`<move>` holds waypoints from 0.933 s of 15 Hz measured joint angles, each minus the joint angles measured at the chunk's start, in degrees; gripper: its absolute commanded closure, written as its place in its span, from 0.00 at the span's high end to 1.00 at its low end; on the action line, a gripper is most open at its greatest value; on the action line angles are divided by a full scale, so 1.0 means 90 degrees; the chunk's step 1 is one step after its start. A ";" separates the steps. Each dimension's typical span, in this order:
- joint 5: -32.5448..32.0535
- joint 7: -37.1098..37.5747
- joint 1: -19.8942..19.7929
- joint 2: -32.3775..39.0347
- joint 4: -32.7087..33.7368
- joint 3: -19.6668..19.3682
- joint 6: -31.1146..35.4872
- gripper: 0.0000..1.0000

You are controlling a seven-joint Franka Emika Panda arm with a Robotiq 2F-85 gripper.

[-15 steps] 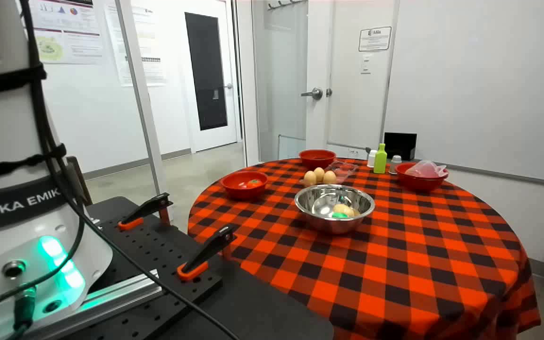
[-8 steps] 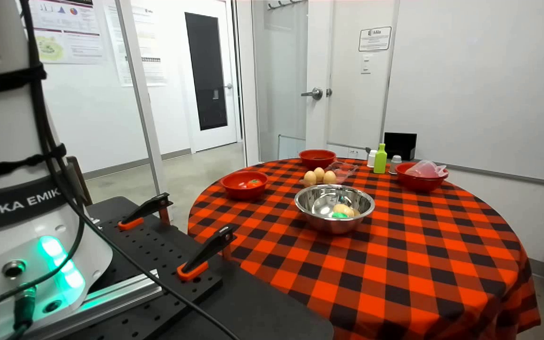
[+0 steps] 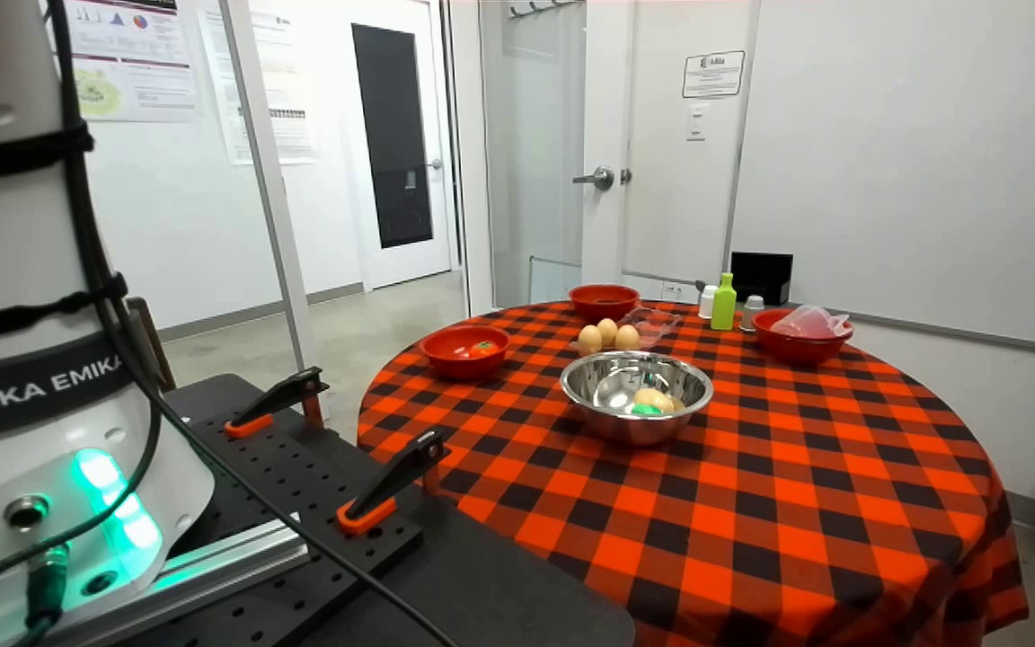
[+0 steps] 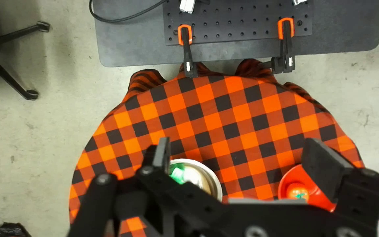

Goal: Remove the egg from the silver bowl and put it on the table

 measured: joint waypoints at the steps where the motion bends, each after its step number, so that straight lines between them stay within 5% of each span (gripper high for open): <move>1: 0.0000 -0.0215 0.0092 0.0123 0.0000 -0.0075 0.0072 1.00; 14: -0.0245 -0.2715 0.0576 0.2525 0.0187 -0.0547 0.2157 1.00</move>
